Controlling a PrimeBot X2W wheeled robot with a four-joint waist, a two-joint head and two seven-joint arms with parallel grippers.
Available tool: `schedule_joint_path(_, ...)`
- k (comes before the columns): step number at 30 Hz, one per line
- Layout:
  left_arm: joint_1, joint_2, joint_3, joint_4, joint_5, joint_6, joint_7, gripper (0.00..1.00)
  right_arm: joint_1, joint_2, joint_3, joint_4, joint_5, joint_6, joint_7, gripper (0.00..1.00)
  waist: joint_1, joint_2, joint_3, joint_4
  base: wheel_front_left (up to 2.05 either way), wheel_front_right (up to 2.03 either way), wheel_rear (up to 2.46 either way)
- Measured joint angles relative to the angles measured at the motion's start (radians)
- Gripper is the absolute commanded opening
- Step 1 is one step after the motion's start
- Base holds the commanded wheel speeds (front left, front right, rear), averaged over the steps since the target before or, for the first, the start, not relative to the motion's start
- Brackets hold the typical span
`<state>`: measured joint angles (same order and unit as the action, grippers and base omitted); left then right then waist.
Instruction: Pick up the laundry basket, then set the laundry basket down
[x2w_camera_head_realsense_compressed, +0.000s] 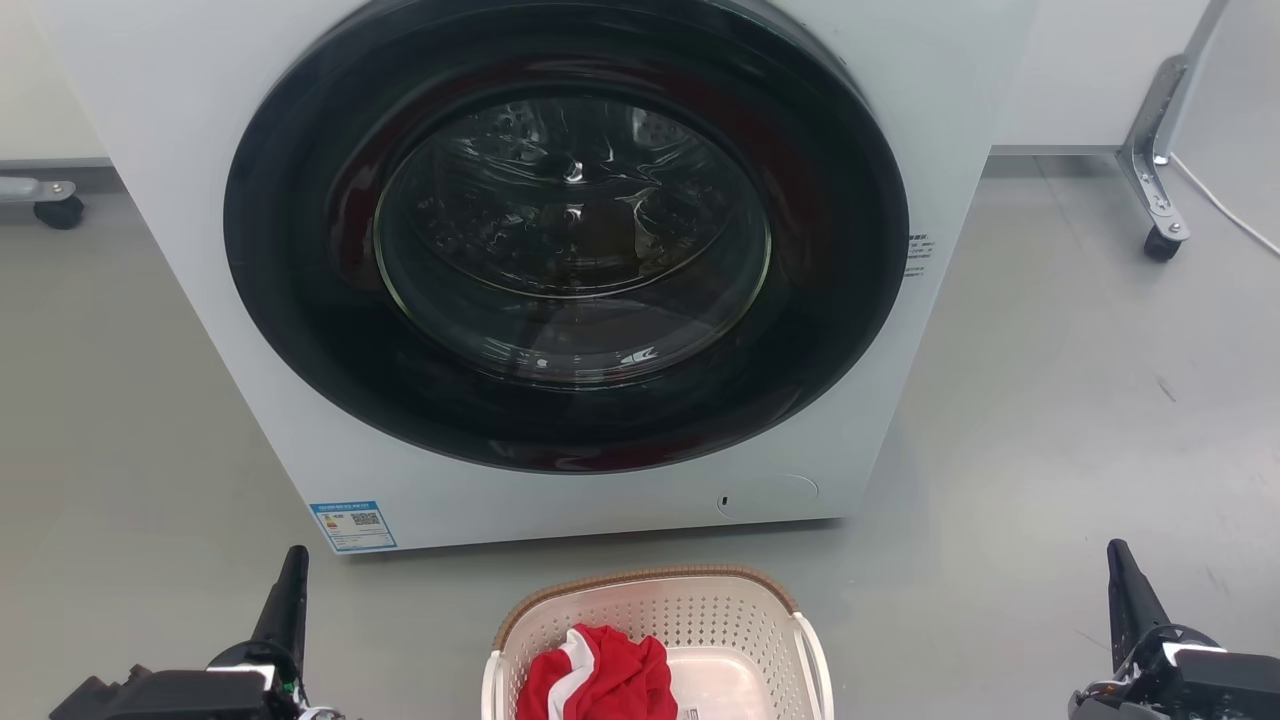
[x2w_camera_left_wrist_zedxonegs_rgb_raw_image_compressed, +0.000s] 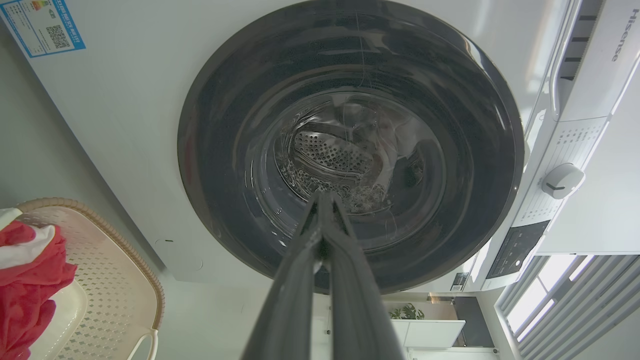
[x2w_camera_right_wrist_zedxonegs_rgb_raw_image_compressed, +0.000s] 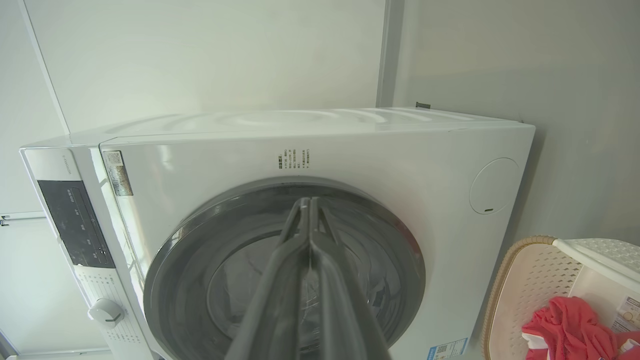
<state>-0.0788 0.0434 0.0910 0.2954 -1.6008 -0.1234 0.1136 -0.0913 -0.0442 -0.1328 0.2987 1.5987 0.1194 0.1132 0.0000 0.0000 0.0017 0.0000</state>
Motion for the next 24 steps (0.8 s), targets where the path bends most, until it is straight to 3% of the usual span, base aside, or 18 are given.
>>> schedule_joint_path(24,0.000,0.000,0.000,0.000,0.000,0.000,0.000,0.00,0.000,0.000,0.000,0.000,0.000,0.000,0.000,0.00,0.0000,0.0000,0.000,0.000,0.00,0.00,0.00)
